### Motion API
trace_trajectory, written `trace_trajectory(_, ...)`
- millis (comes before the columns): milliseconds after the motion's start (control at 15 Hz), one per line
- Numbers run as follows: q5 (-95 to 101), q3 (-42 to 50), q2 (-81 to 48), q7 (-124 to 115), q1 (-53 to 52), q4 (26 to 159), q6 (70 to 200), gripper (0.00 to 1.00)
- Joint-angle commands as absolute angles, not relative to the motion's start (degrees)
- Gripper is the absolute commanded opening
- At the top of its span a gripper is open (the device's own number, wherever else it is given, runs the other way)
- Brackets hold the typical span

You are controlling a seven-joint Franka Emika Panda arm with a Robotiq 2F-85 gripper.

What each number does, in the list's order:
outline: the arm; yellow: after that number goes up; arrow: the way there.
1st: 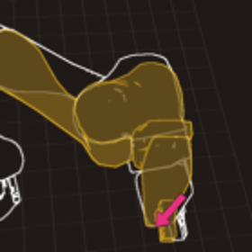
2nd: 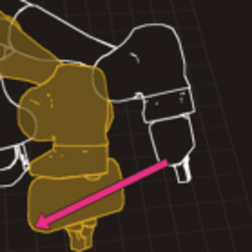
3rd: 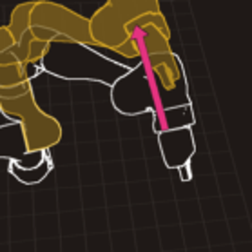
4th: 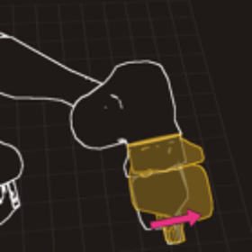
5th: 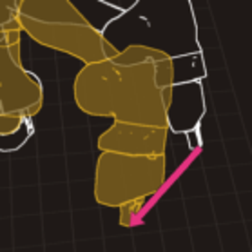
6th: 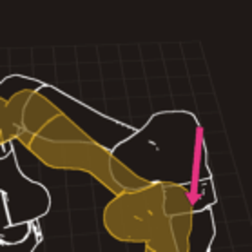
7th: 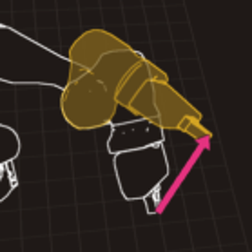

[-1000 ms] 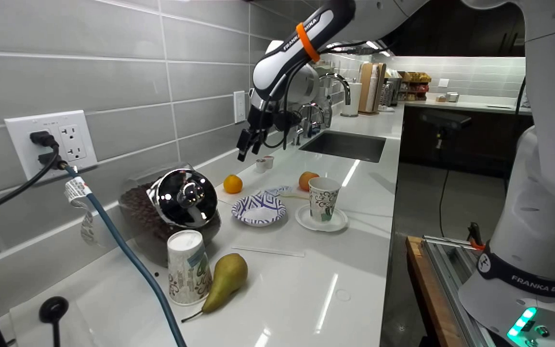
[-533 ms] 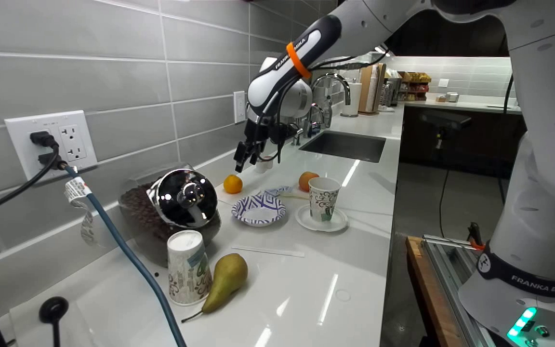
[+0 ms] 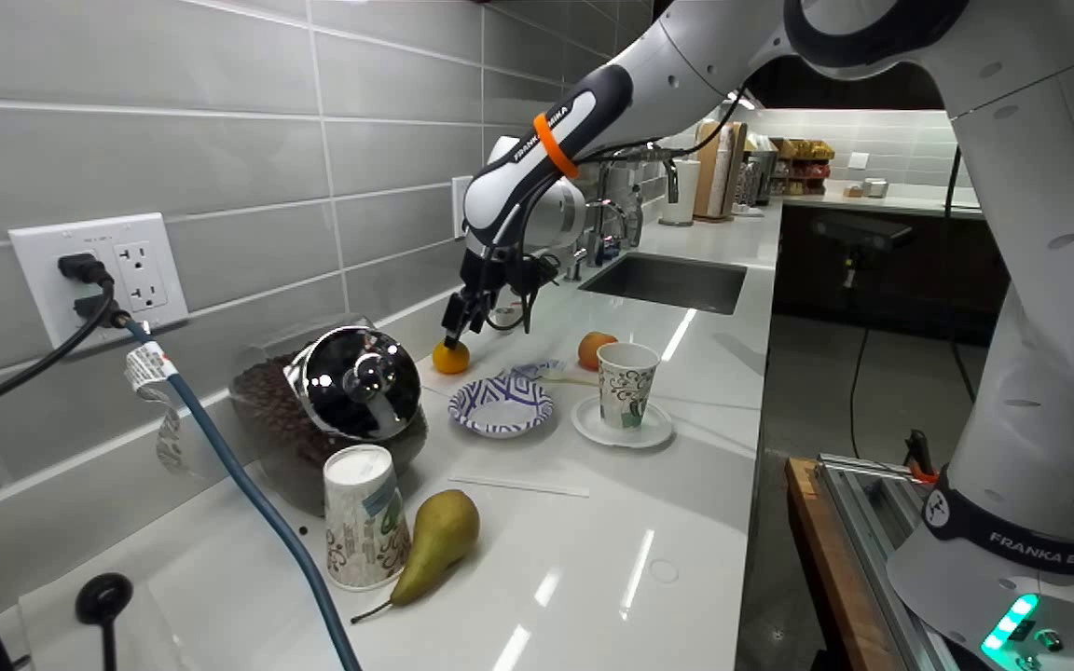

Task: Move the orange to the right

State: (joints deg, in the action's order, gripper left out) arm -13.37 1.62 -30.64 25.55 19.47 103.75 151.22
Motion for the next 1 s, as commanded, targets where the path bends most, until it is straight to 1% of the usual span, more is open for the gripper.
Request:
trace_trajectory(0, -11.1, -0.3, -33.8, 29.8, 21.5, 99.9, 149.5, 1.0)
trace_trajectory(533, -9.3, -3.4, -35.8, 40.6, 23.7, 98.6, 149.7, 0.99)
trace_trajectory(667, -9.3, -3.7, -36.1, 42.3, 23.9, 98.2, 149.5, 0.97)
trace_trajectory(800, -9.4, -4.0, -36.3, 44.0, 24.1, 97.9, 150.0, 0.9)
trace_trajectory(933, -9.5, -4.1, -36.6, 45.3, 24.3, 97.6, 150.2, 0.88)
